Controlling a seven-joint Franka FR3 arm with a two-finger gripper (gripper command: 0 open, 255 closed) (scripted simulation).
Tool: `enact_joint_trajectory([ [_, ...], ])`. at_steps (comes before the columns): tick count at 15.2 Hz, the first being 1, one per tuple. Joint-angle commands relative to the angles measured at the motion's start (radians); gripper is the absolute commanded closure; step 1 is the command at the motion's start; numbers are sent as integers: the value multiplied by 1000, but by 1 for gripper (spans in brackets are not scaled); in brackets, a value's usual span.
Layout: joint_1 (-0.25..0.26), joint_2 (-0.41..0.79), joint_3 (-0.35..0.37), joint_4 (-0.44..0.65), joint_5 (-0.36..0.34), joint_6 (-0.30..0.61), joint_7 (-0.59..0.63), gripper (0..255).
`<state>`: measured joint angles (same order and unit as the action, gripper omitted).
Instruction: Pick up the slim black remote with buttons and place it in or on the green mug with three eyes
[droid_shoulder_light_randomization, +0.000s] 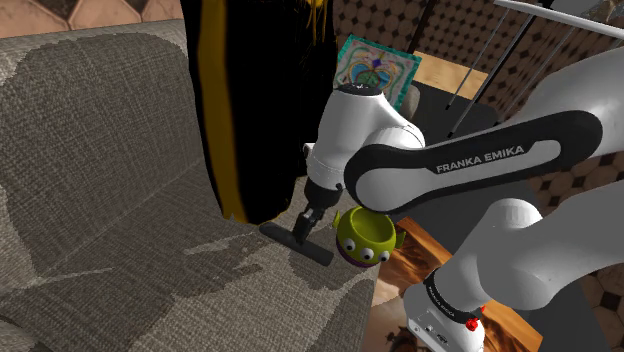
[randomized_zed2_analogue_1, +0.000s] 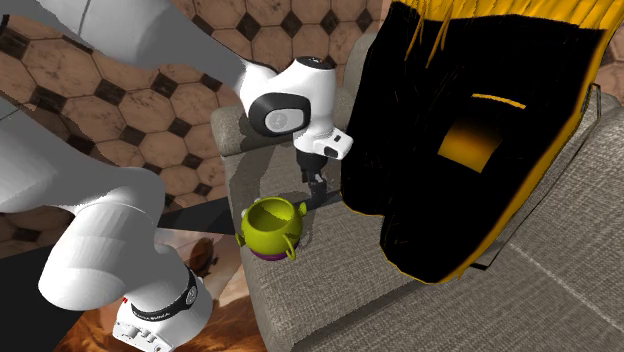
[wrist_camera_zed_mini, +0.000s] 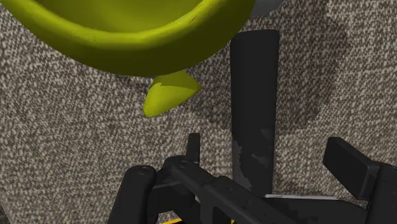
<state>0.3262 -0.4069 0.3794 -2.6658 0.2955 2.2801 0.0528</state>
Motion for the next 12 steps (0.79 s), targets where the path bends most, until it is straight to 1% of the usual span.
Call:
enact_joint_trajectory([
  [1,9,23,13,-11,7,36,2,0],
  [7,7,105,36,-45,9,151,7,0],
  [12,9,105,35,-45,8,152,8,0],
])
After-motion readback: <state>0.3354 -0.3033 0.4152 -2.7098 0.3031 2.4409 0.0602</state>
